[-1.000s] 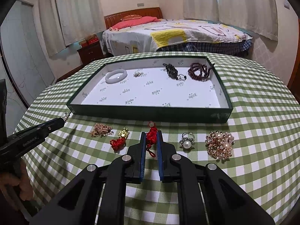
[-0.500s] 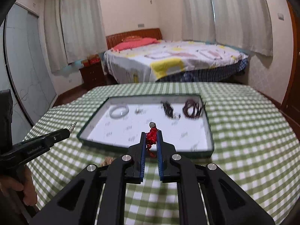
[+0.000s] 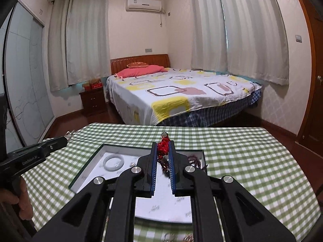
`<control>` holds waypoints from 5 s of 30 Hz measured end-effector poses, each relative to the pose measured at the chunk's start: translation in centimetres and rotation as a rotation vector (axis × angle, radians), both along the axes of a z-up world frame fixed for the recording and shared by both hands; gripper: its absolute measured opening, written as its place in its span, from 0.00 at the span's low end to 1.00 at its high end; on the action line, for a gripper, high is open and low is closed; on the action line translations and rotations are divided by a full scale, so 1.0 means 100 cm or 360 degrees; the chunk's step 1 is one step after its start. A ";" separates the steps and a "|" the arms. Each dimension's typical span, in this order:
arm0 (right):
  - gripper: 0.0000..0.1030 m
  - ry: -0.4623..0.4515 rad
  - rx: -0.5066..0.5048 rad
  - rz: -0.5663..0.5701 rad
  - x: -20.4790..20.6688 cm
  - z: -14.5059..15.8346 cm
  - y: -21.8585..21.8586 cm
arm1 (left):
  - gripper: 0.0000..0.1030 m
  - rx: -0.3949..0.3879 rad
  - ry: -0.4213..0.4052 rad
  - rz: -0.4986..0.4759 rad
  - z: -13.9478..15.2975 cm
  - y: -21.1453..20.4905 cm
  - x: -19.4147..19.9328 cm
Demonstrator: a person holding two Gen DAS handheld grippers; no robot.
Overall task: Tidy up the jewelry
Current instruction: 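Carry the silver pendant and red tassel into the green box with both tools, then open both tools to release the pendant and tassel in the box, then close the right tool on the pearl ring while the left tool approaches the gold chain, then grasp the gold chain with the left tool while the right tool holds the pearl ring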
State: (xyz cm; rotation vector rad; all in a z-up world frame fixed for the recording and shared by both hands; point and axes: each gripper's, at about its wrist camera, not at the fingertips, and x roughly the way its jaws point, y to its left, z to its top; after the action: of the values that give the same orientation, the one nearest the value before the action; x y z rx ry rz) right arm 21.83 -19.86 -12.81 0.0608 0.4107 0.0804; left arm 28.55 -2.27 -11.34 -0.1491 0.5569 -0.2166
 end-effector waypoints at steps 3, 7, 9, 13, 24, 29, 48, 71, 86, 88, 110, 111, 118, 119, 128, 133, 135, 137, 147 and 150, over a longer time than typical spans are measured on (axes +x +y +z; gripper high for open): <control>0.11 0.0031 -0.0024 -0.0007 0.016 -0.010 -0.004 | 0.12 0.0031 0.0022 0.0003 -0.009 -0.005 0.015; 0.11 0.0120 -0.0040 -0.0017 0.035 -0.035 -0.008 | 0.12 0.0067 0.0123 0.0002 -0.039 -0.009 0.040; 0.11 0.0189 -0.0027 -0.0016 0.046 -0.051 -0.012 | 0.12 0.0082 0.0171 0.0000 -0.055 -0.011 0.047; 0.11 0.0329 -0.0025 -0.0009 0.065 -0.081 -0.015 | 0.12 0.0125 0.0265 -0.0007 -0.085 -0.014 0.063; 0.11 0.0543 -0.0021 -0.0034 0.090 -0.116 -0.020 | 0.12 0.0138 0.0445 -0.0007 -0.127 -0.010 0.084; 0.13 0.0579 -0.0013 -0.0028 0.092 -0.121 -0.020 | 0.13 0.0107 0.0505 -0.0006 -0.136 -0.008 0.085; 0.40 0.0389 0.0050 -0.0071 0.041 -0.069 -0.020 | 0.50 0.0088 0.0349 -0.0011 -0.091 -0.002 0.026; 0.40 0.0527 0.0056 -0.0069 -0.047 -0.100 -0.013 | 0.50 0.0119 0.0386 -0.0025 -0.093 -0.009 -0.067; 0.40 0.0671 -0.0022 -0.0020 -0.024 -0.129 0.009 | 0.50 0.0103 0.0422 0.0036 -0.103 0.009 -0.065; 0.39 0.0692 -0.0015 -0.0024 -0.022 -0.131 0.008 | 0.50 0.0103 0.0428 0.0037 -0.104 0.010 -0.064; 0.22 0.0709 -0.0023 -0.0033 -0.021 -0.129 0.003 | 0.50 0.0115 0.0469 -0.0003 -0.117 -0.006 -0.060; 0.22 0.0698 -0.0023 -0.0032 -0.023 -0.126 0.002 | 0.50 0.0117 0.0468 -0.0009 -0.117 -0.008 -0.059; 0.22 0.0640 0.0002 -0.0037 -0.035 -0.110 -0.007 | 0.50 0.0114 0.0495 -0.0054 -0.123 -0.026 -0.052; 0.22 0.0635 0.0006 -0.0037 -0.035 -0.109 -0.008 | 0.50 0.0118 0.0496 -0.0059 -0.124 -0.028 -0.052; 0.22 0.0622 0.0024 -0.0044 -0.037 -0.108 -0.013 | 0.40 0.0164 0.0541 -0.0101 -0.135 -0.046 -0.038; 0.22 0.0637 0.0037 -0.0036 -0.036 -0.113 -0.012 | 0.21 0.0170 0.0543 -0.0133 -0.136 -0.045 -0.036; 0.22 0.0643 0.0040 -0.0035 -0.035 -0.114 -0.012 | 0.18 0.0163 0.0543 -0.0151 -0.136 -0.046 -0.036; 0.22 0.0648 0.0039 -0.0036 -0.035 -0.115 -0.012 | 0.17 0.0164 0.0540 -0.0151 -0.136 -0.046 -0.037; 0.22 0.0646 0.0024 -0.0040 -0.034 -0.117 -0.010 | 0.09 0.0151 0.0489 -0.0145 -0.127 -0.038 -0.047; 0.22 0.0645 0.0020 -0.0040 -0.035 -0.118 -0.009 | 0.09 0.0143 0.0469 -0.0142 -0.122 -0.034 -0.050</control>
State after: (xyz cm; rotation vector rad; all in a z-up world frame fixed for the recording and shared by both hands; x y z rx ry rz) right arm 18.38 -20.81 -24.57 0.0954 0.8145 0.0456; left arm 23.58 -5.68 -23.52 -0.0690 0.8659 -0.2578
